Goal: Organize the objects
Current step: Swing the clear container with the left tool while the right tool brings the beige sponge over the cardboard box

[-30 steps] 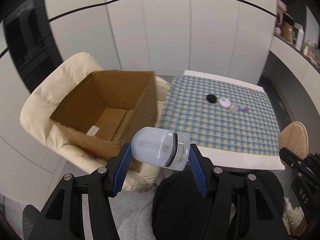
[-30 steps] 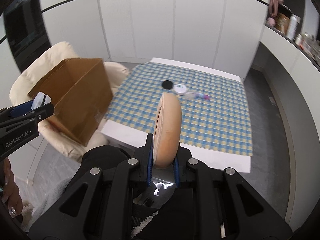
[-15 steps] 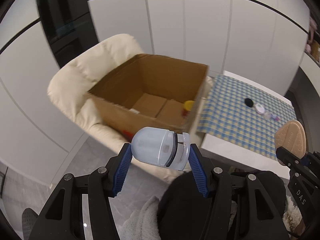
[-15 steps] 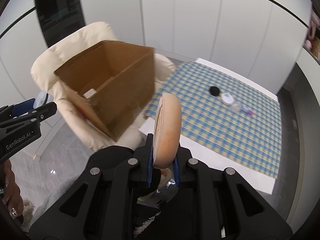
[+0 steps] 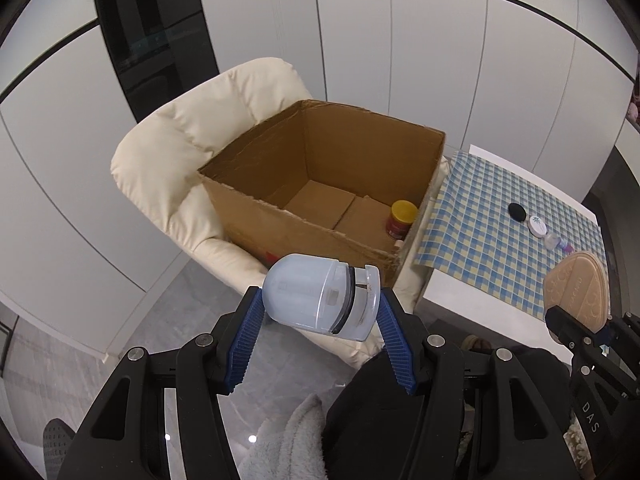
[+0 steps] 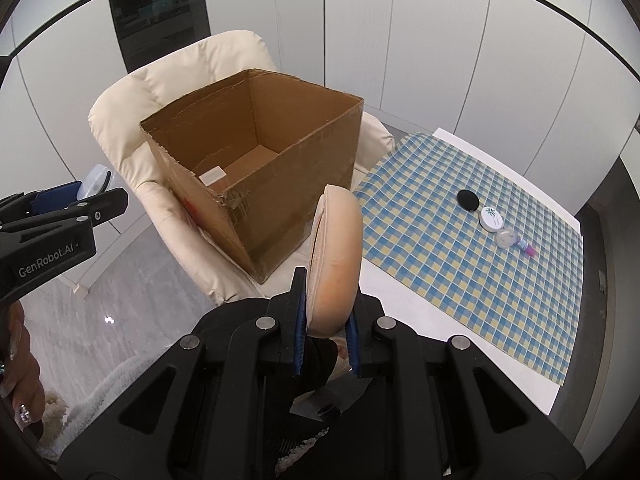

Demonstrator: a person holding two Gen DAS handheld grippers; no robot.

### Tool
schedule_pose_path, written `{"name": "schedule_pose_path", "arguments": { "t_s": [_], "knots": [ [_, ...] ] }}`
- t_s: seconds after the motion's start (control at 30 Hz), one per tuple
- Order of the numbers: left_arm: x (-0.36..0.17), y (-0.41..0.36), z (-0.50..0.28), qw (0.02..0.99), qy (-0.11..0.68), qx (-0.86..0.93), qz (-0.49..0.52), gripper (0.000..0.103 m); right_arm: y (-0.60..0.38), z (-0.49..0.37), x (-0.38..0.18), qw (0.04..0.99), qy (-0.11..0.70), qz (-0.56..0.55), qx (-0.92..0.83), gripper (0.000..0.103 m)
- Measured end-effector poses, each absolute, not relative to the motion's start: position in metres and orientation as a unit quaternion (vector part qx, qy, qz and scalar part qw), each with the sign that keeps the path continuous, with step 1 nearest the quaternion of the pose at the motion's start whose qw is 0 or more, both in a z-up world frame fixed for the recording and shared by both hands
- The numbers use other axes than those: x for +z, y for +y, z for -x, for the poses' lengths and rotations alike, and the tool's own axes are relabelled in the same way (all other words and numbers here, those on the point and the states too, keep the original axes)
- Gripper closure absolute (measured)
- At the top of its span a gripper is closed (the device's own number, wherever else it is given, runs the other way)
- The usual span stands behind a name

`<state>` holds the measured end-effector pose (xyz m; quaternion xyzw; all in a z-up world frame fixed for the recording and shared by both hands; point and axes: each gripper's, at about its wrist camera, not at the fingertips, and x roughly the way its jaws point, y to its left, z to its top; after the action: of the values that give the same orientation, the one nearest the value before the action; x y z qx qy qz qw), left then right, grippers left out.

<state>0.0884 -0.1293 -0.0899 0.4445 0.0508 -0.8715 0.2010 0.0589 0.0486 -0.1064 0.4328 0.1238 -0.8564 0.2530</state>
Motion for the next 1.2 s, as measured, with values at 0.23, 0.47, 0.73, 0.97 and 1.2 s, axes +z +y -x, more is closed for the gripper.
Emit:
{"name": "schedule_pose_path", "arguments": {
  "t_s": [0.23,0.47,0.73,0.97,1.2],
  "knots": [
    [-0.092,-0.124,-0.074,0.189,0.053,-0.871,-0.450,0.045,0.056,-0.053,-0.106,0.250,0.122,-0.432,-0.858,0.086],
    [-0.088,-0.127,-0.047,0.190,0.055,-0.874,-0.443,0.045,0.051,-0.029,-0.105,0.249,0.121,-0.427,-0.861,0.086],
    [-0.085,-0.147,-0.007,0.213,0.051,-0.876,-0.430,0.044,0.020,0.013,-0.101,0.260,0.124,-0.413,-0.864,0.086],
    [-0.089,-0.172,0.027,0.228,0.062,-0.872,-0.429,0.044,-0.012,0.056,-0.095,0.275,0.115,-0.405,-0.864,0.086],
    [-0.091,-0.194,0.053,0.243,0.072,-0.869,-0.426,0.044,-0.053,0.084,-0.093,0.298,0.123,-0.397,-0.859,0.086]
  ]
}}
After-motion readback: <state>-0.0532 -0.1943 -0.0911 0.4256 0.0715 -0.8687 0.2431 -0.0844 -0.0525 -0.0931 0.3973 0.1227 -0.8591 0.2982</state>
